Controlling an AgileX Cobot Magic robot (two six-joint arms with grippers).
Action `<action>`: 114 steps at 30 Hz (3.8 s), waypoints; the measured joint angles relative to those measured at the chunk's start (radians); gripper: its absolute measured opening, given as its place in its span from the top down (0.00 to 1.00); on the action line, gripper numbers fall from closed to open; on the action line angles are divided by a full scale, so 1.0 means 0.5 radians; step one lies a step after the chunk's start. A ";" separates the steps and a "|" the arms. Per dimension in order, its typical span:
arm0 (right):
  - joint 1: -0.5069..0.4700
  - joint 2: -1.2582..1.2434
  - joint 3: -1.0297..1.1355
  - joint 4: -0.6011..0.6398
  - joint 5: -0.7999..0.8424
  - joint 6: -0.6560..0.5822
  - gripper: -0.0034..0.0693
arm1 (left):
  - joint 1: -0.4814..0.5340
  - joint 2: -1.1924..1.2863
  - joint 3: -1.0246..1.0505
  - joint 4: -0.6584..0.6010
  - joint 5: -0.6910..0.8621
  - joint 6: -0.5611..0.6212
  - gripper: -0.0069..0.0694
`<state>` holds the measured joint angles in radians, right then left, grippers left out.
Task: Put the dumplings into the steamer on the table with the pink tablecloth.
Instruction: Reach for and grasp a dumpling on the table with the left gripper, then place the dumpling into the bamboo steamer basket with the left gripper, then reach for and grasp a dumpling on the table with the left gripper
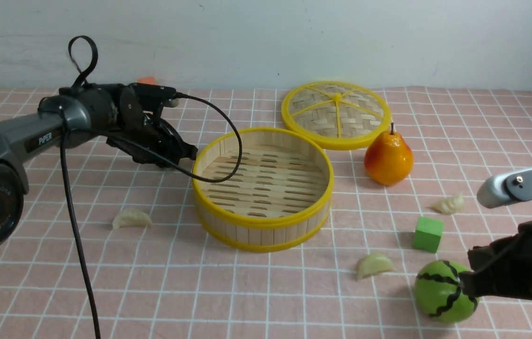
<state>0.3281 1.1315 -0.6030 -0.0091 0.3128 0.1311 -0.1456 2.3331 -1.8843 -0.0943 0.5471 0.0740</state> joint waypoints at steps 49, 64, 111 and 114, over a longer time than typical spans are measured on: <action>0.000 0.009 0.000 0.102 -0.031 0.000 0.88 | -0.283 -0.501 -0.013 0.530 0.487 -0.836 0.58; 0.000 0.009 0.000 0.107 -0.016 0.000 0.87 | -0.353 -0.262 0.006 0.298 0.883 -0.832 0.88; 0.000 0.010 0.000 0.163 -0.025 0.000 0.82 | 0.042 -0.609 0.777 -0.169 0.277 -0.431 0.35; 0.000 0.010 0.000 0.196 -0.029 0.000 0.81 | 0.042 -0.609 0.777 -0.294 0.221 -0.099 0.37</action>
<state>0.3281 1.1366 -0.6030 0.0887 0.2982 0.1311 -0.1246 2.0284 -1.4958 -0.2414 0.6578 0.0247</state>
